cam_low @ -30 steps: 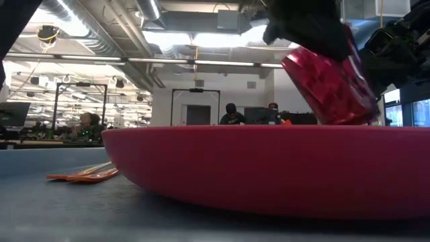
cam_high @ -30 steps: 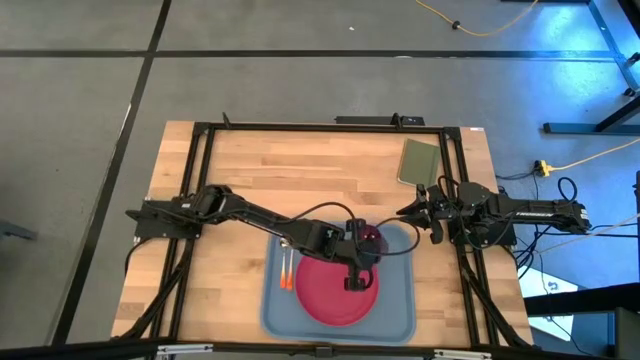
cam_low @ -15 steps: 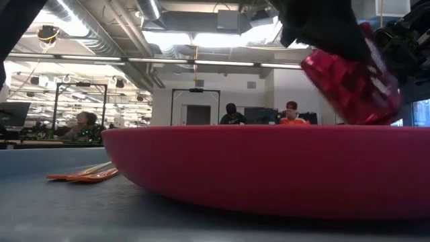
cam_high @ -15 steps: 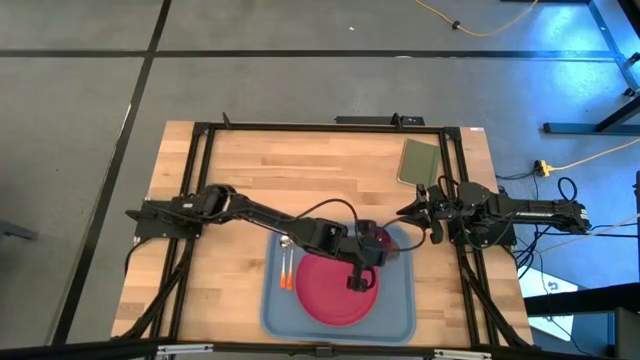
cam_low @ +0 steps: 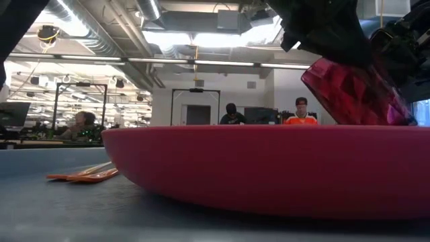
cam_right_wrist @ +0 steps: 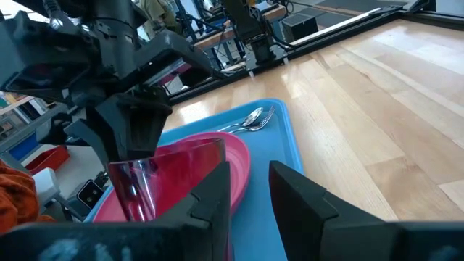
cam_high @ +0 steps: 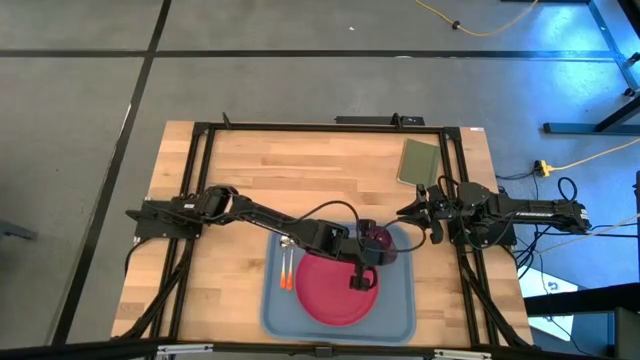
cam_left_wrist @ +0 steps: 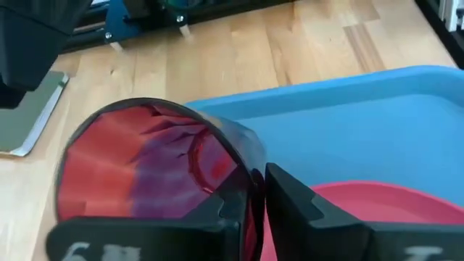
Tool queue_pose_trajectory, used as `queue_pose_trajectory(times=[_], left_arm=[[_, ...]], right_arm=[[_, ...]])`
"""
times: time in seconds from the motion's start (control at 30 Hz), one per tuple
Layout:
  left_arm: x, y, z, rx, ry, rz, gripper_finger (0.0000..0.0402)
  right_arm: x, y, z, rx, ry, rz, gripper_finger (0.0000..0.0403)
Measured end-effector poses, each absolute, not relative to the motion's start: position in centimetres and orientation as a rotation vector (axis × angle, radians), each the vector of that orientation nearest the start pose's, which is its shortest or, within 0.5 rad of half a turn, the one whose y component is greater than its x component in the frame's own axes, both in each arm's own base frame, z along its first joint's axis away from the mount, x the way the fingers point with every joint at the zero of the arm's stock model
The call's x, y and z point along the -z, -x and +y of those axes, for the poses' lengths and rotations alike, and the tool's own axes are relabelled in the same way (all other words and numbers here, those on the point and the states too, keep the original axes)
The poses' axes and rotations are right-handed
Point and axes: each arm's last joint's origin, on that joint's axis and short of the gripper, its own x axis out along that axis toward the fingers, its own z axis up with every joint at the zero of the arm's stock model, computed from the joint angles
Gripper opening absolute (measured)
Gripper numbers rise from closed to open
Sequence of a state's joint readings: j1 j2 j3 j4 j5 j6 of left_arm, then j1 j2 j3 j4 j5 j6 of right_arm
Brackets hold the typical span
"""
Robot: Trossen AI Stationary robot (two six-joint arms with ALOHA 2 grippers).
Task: Pick and place plate/cup/fork/spoon on tray
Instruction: Put the red cup on the right of the blue tray
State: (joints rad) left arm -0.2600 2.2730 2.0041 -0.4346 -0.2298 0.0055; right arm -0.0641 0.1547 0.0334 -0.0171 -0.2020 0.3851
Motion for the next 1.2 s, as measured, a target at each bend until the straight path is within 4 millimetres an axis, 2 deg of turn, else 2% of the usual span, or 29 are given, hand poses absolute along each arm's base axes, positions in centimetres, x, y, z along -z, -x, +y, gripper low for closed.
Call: queue_pose_trajectory(times=[0.47,0.93,1.2], left_arm=[[-23.58,-50.08,-12.34,0.009,-0.181,0.681,0.0085],[-23.78,-50.14,-12.82,0.034,-0.215,0.654,0.0092],[-23.92,-50.24,-12.86,0.039,-0.229,0.636,0.0112]], right_arm=[[-16.08,-10.5,-0.09,-0.109,-0.402,0.162,0.0101],[-16.08,-10.5,-0.09,-0.109,-0.402,0.162,0.0101],[-16.08,-10.5,-0.09,-0.11,-0.402,0.162,0.0101]])
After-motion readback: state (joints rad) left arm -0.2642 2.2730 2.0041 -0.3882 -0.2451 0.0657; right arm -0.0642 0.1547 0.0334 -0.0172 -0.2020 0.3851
